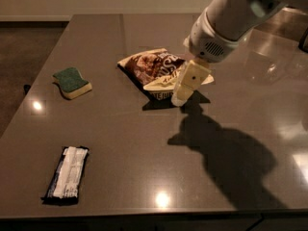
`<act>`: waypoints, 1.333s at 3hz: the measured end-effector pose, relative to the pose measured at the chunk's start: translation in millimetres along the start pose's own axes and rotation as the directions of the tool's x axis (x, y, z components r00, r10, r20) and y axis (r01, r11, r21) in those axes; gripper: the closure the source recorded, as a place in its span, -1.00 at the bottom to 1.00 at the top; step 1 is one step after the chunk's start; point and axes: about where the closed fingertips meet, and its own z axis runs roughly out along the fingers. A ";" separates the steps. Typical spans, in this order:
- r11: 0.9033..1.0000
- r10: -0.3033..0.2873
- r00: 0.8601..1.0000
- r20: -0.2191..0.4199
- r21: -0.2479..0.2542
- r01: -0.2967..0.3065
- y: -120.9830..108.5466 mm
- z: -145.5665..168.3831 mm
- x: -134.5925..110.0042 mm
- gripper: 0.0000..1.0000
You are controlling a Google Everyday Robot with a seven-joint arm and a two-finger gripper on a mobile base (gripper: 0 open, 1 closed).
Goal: Move brown chip bag near rxbar blueberry
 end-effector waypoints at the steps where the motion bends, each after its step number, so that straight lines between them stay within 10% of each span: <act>1: 1.000 -0.007 1.000 -0.006 -0.004 0.007 -8.6 22.2 -3.5 -1.00; 3: 1.000 -0.015 0.999 -0.045 -0.027 0.013 -19.8 54.8 7.7 -1.00; 4: 1.000 -0.009 0.998 -0.064 -0.028 0.007 -23.7 61.3 13.2 -0.62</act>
Offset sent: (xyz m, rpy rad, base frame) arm 0.0423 0.0118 -0.0599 -0.0450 0.0408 0.0231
